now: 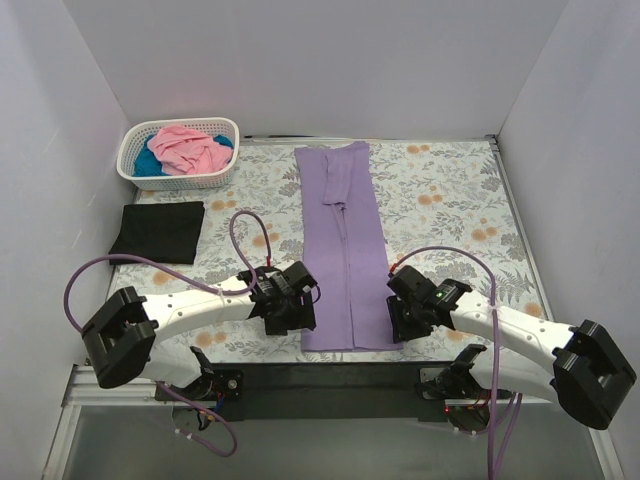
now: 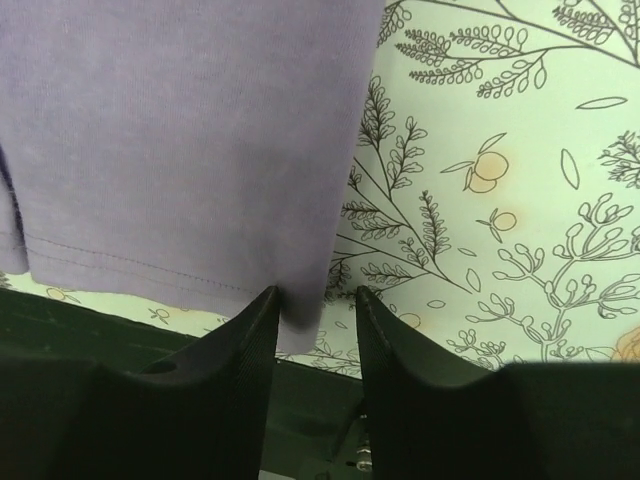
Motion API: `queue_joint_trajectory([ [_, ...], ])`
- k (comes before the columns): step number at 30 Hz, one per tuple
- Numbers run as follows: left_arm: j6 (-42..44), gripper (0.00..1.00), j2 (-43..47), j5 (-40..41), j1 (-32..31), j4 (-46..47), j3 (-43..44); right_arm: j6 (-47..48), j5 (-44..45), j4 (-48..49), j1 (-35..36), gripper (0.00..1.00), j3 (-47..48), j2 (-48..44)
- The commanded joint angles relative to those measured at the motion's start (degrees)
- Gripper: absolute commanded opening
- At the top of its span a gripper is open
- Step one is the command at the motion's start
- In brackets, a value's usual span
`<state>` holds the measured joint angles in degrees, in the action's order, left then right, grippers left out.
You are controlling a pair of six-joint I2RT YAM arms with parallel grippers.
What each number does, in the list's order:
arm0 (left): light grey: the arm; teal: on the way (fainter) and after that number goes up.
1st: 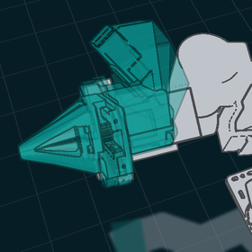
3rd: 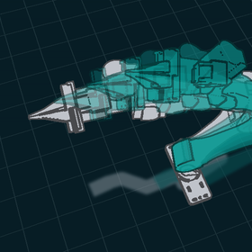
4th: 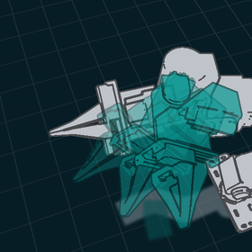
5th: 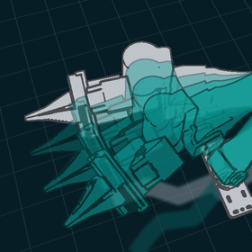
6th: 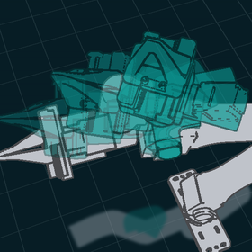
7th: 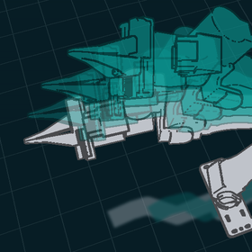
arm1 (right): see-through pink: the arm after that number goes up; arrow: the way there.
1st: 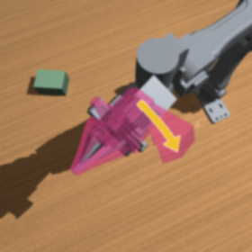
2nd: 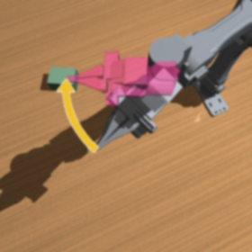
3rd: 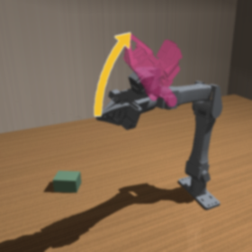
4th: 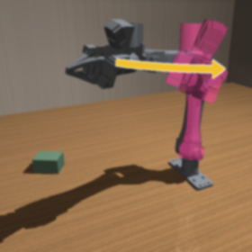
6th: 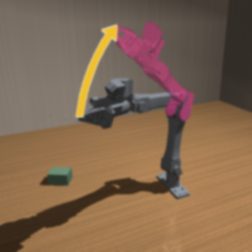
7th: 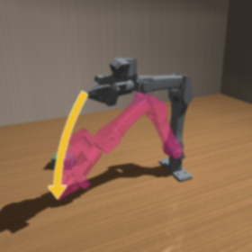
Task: Fold and stack the t-shirts
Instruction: Fold the tshirt
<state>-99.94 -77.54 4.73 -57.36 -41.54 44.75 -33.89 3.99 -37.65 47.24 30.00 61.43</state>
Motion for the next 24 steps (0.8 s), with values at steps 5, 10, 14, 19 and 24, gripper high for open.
queue_joint_trajectory([
  [5,-1.6,0.63,-0.9,0.7,-1.3,-0.5,1.7,0.0,-6.1,-0.4,-0.1,0.37,-2.7,-0.8],
  [10,-2.0,0.63,-1.5,-0.5,-1.9,-1.1,1.7,-0.5,-9.6,0.6,0.0,0.31,-4.5,-0.9],
  [14,-2.5,0.63,-3.0,-1.0,-2.5,-1.8,1.7,-0.5,-10.0,0.8,0.0,0.24,-4.9,-1.6],
  [19,-2.7,0.58,-4.4,-1.4,-2.7,-1.9,1.5,-0.6,-9.5,1.1,0.1,0.21,-4.7,-1.3],
  [24,-2.7,0.47,-5.5,-1.3,-2.7,-2.1,1.7,-0.2,-9.2,1.6,0.1,0.22,-4.7,-0.9],
])
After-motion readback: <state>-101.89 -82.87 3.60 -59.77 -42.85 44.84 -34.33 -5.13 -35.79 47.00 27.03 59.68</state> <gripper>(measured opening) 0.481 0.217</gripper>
